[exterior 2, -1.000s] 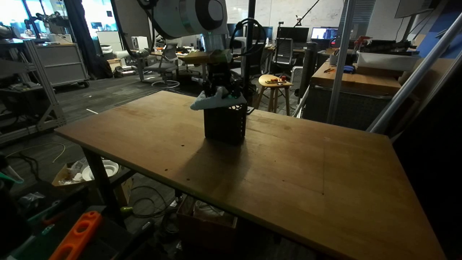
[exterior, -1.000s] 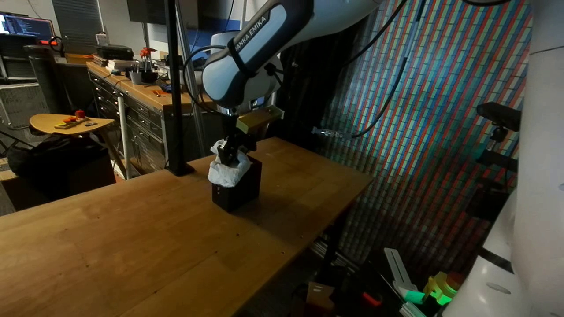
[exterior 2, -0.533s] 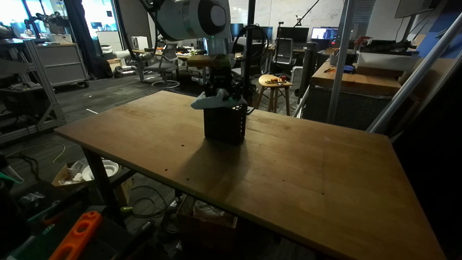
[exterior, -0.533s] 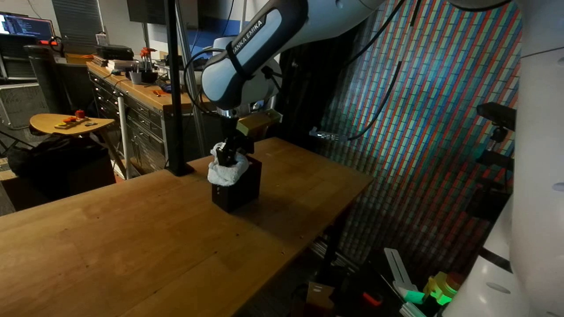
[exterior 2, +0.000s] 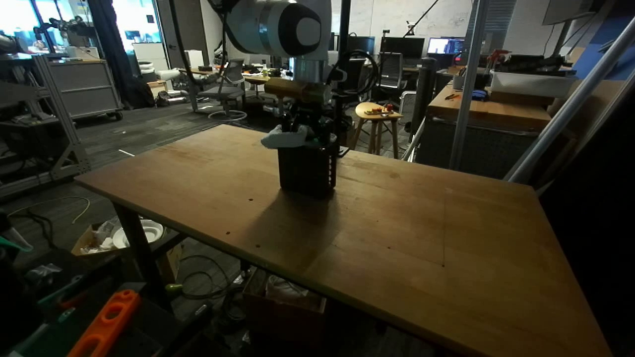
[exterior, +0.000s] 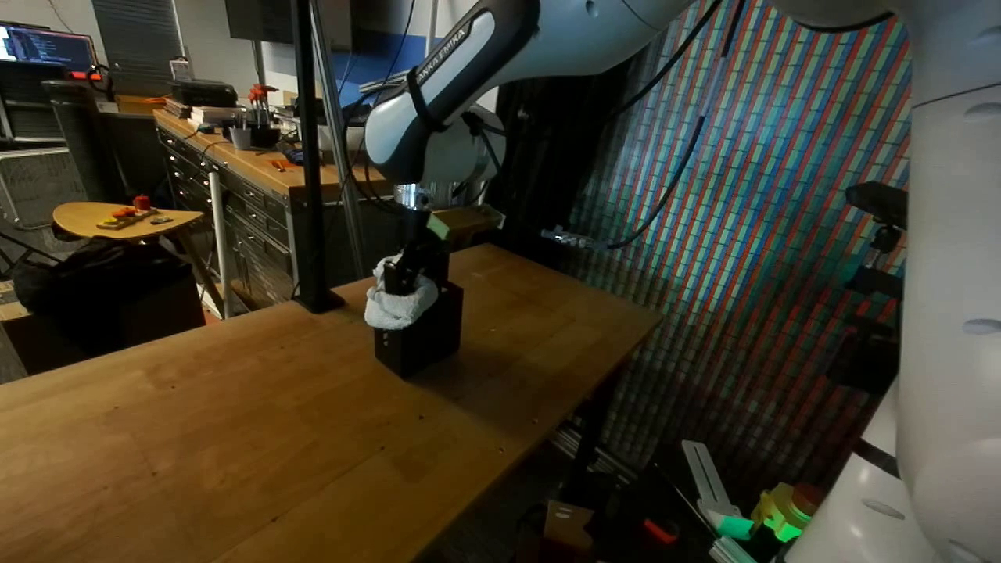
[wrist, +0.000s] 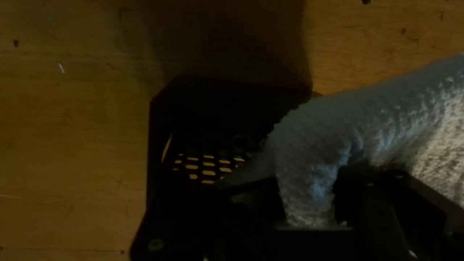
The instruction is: Pick up the towel from the table and put it in the small black basket.
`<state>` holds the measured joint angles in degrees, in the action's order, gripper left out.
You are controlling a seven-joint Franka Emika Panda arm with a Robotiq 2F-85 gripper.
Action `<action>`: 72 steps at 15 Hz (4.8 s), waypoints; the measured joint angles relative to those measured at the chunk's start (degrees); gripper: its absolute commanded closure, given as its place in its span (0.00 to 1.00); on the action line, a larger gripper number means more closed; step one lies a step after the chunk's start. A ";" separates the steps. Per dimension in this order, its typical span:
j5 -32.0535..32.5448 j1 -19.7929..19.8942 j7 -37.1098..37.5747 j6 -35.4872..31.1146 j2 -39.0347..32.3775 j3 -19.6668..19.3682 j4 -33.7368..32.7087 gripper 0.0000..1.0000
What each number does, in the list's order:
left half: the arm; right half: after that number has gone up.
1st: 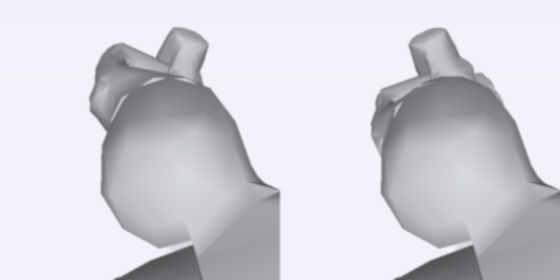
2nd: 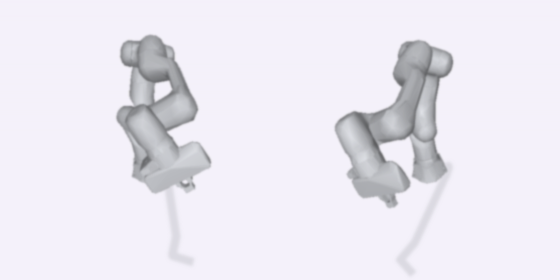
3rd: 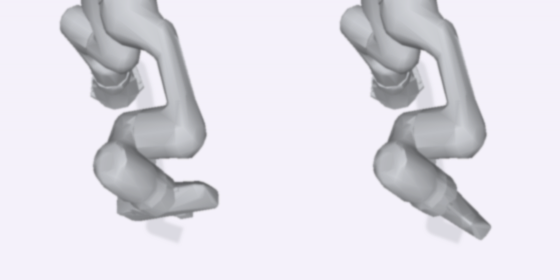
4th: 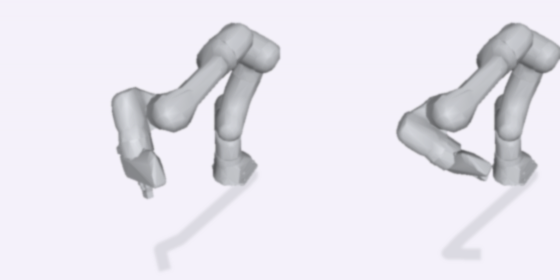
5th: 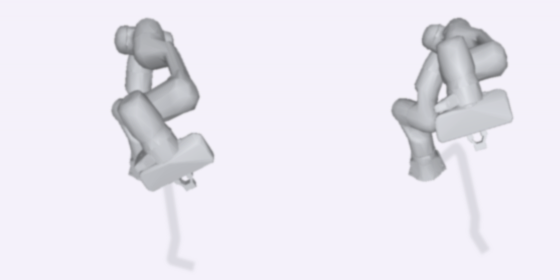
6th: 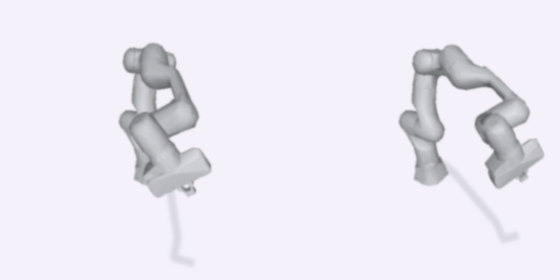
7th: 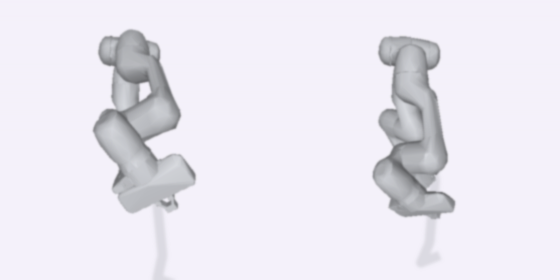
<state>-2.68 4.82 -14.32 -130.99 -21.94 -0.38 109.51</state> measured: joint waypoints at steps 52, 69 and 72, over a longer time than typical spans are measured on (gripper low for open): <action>8.93 -7.32 22.70 4.58 10.75 1.15 3.35 1.00; 0.99 -7.12 19.04 1.53 3.71 1.77 3.06 1.00; -2.11 -6.97 17.54 1.24 2.63 2.01 3.20 1.00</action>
<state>-4.79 -2.15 3.22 -129.75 -19.30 1.64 112.71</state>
